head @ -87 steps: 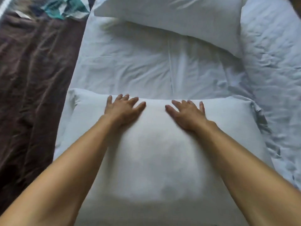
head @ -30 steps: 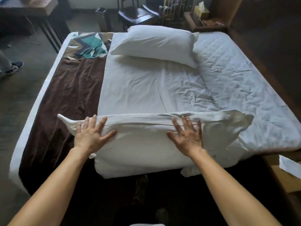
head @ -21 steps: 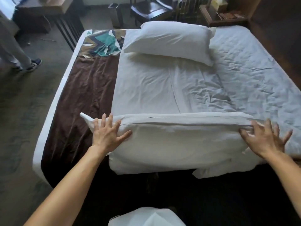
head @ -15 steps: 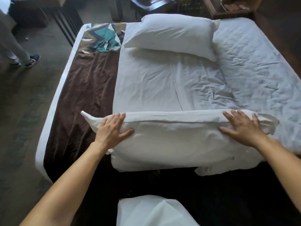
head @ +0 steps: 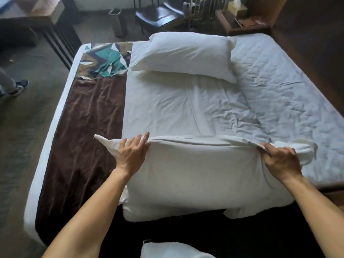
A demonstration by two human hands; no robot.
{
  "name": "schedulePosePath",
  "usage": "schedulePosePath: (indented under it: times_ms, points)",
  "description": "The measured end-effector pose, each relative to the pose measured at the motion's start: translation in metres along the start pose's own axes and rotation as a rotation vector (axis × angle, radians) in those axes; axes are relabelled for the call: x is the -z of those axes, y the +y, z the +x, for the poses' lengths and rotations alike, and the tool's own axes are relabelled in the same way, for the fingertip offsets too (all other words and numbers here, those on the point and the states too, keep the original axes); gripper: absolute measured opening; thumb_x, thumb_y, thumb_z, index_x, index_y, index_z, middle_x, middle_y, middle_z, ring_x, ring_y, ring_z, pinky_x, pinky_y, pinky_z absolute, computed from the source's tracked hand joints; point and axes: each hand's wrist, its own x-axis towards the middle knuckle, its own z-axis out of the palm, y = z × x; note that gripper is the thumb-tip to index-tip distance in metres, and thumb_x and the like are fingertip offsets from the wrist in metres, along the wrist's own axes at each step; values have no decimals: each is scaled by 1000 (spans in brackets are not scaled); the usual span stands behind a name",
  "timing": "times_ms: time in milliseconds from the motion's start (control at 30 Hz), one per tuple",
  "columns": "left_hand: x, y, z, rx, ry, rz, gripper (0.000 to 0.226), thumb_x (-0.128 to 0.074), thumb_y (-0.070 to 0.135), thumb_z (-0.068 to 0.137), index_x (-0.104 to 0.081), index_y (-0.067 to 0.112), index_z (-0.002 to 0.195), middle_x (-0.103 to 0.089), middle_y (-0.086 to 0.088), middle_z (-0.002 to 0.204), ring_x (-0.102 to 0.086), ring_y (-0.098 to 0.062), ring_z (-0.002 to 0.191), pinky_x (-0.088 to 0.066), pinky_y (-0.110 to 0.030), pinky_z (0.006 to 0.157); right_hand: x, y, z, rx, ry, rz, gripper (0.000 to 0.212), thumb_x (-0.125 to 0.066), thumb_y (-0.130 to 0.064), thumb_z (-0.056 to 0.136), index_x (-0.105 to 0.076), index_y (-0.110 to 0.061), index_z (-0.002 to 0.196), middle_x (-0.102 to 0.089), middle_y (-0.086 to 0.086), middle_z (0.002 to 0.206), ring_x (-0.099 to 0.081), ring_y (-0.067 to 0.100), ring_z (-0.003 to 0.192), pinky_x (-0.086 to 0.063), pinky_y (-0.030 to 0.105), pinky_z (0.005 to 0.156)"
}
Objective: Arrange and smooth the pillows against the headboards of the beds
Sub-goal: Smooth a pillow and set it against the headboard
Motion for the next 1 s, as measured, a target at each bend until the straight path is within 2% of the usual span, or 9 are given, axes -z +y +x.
schedulePosePath:
  times_ms: [167, 400, 500, 600, 767, 1000]
  points:
    - [15, 20, 45, -112, 132, -14, 50, -35, 37, 104, -59, 14, 141, -69, -11, 127, -70, -33, 105, -44, -54, 100, 29, 17, 0, -91, 81, -23, 34, -52, -32, 90, -75, -7, 94, -63, 23, 58, -63, 46, 56, -51, 50, 65]
    - [38, 88, 90, -266, 338, -66, 45, -38, 33, 105, -56, 14, 142, -68, -13, 129, -67, -34, 111, -40, -52, 103, 68, 82, -30, -188, 177, -16, 43, -43, -44, 97, -72, -12, 99, -67, 18, 64, -66, 42, 61, -49, 48, 71]
    - [47, 129, 100, -296, 408, -80, 44, -39, 34, 106, -56, 16, 143, -67, -13, 130, -66, -33, 115, -38, -51, 107, 88, 114, -48, -213, 243, -7, 46, -41, -45, 97, -71, -10, 96, -65, 18, 61, -63, 43, 58, -49, 47, 70]
    - [56, 175, 104, -313, 479, -101, 42, -39, 35, 108, -58, 17, 141, -67, -13, 131, -66, -32, 115, -37, -49, 107, 111, 151, -62, -260, 266, -3, 48, -40, -46, 98, -72, -10, 98, -66, 19, 64, -63, 44, 62, -47, 47, 73]
    - [66, 249, 111, -320, 507, -157, 46, -32, 39, 109, -55, 18, 143, -65, -14, 135, -65, -32, 118, -35, -47, 108, 150, 211, -83, -300, 333, -22, 36, -51, -38, 98, -74, -10, 101, -66, 21, 66, -64, 44, 69, -45, 48, 78]
    - [72, 339, 118, -394, 512, -216, 46, -34, 36, 108, -58, 15, 141, -66, -12, 134, -68, -31, 111, -35, -44, 104, 175, 275, -126, -372, 396, -47, 41, -46, -42, 100, -74, -11, 97, -66, 19, 65, -64, 42, 69, -43, 46, 78]
